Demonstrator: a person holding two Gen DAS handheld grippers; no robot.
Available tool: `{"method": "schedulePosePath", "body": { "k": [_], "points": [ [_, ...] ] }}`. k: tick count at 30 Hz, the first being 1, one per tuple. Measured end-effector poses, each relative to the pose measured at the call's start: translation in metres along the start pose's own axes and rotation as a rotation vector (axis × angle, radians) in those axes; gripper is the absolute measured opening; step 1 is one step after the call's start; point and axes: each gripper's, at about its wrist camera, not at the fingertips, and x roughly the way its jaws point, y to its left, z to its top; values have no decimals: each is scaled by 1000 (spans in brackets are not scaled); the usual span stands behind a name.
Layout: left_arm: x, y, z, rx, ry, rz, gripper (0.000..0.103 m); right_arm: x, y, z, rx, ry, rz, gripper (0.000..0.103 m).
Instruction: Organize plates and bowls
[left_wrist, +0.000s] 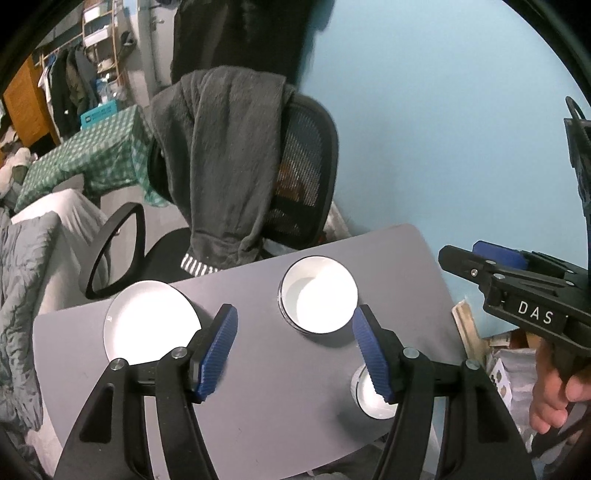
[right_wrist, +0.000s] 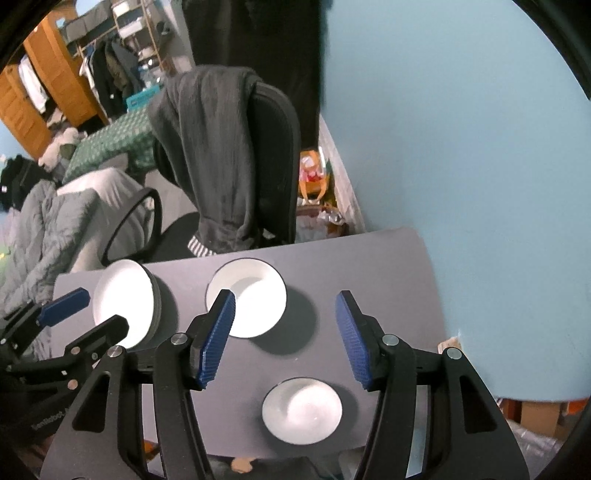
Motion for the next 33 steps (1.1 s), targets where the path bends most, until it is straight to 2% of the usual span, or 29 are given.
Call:
{"method": "schedulePosePath", "body": {
  "k": [3,9,23,33],
  "points": [
    [-14,-3,-4,9,-31,-25,71,-13,-1,-4,17,-21,3,56],
    [-26,-8,-9,21,-41,-85,71,-33,-4,-16,57,-41,-10,56],
    [-36,-35,-21,131,-17,-138,71,-70,-21,-49,156,-90,-63,56],
    [-37,-62,-22,223,-2,-176,71,-75,-38,-73,230,-62,-87,56]
  ]
}}
